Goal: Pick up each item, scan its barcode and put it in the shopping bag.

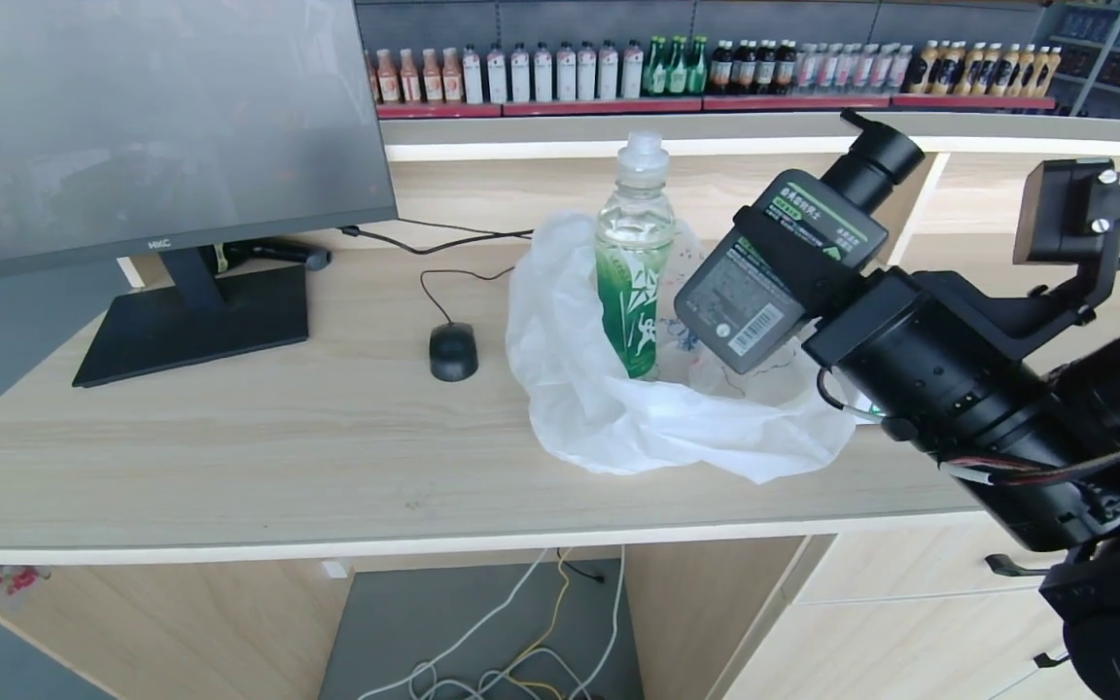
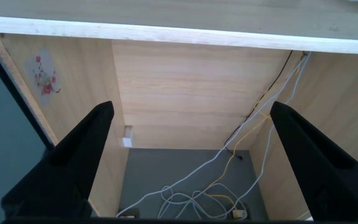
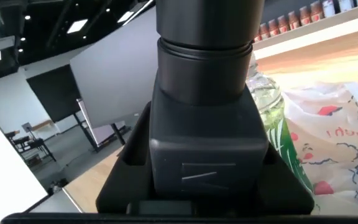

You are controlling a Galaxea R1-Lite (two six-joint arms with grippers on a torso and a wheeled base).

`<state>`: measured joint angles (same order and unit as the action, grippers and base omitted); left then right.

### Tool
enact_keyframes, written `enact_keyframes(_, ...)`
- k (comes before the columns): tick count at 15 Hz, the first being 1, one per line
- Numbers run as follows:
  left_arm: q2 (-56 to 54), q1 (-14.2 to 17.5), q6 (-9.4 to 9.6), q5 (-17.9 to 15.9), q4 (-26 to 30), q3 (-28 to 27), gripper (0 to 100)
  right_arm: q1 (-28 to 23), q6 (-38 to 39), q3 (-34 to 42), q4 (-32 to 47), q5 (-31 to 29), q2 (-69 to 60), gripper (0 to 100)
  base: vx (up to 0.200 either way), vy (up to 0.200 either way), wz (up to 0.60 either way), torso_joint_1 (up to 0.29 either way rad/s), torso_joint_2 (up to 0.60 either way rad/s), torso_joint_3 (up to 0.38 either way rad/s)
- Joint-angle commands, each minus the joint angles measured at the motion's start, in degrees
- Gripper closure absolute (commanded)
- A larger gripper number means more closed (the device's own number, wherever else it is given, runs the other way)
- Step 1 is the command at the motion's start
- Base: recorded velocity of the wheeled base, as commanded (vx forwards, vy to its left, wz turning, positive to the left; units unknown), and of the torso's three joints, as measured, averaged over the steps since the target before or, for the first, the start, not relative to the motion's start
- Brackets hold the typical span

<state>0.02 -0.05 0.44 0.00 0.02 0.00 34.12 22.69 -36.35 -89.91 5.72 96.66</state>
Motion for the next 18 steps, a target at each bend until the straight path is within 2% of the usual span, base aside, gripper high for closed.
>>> enact_keyframes(1, -0.02, 0.05, 0.00, 0.00, 0.06, 0.00, 0, -1.60, -0.19, -0.47, -0.09, 0.00, -0.24, 100, 0.000, 0.000, 0.00, 0.000, 0.00, 0.000)
enact_keyframes(2, -0.02, -0.04, 0.00, 0.00, -0.02, 0.00, 0, -2.48, -0.54, -0.74, -0.09, 0.00, 0.20, 100, 0.000, 0.000, 0.00, 0.000, 0.00, 0.000)
enact_keyframes(4, -0.02, -0.04, 0.00, 0.00, -0.02, 0.00, 0, -8.98, -3.61, -3.90, -0.09, 1.14, 5.38, 100, 0.000, 0.000, 0.00, 0.000, 0.00, 0.000)
enact_keyframes(7, -0.02, -0.04, 0.00, 0.00, -0.02, 0.00, 0, -14.52, -5.64, -9.17, -0.09, 3.86, 10.30, 100, 0.000, 0.000, 0.00, 0.000, 0.00, 0.000)
enact_keyframes(10, -0.02, 0.05, 0.00, 0.00, -0.02, 0.00, 0, -14.70, -9.94, -12.16, 1.14, 4.48, 13.20, 100, 0.000, 0.000, 0.00, 0.000, 0.00, 0.000)
enact_keyframes(13, -0.02, -0.04, 0.00, 0.00, -0.02, 0.00, 0, -14.26, -11.70, -16.38, 6.41, 5.01, 13.56, 100, 0.000, 0.000, 0.00, 0.000, 0.00, 0.000)
enact_keyframes(15, -0.02, -0.04, 0.00, 0.00, -0.02, 0.00, 0, -14.26, -14.34, -16.91, 9.49, 5.09, 13.56, 100, 0.000, 0.000, 0.00, 0.000, 0.00, 0.000)
enact_keyframes(18, -0.02, 0.05, 0.00, 0.00, -0.02, 0.00, 0, -14.08, -16.18, -17.00, 9.75, 5.18, 16.02, 100, 0.000, 0.000, 0.00, 0.000, 0.00, 0.000)
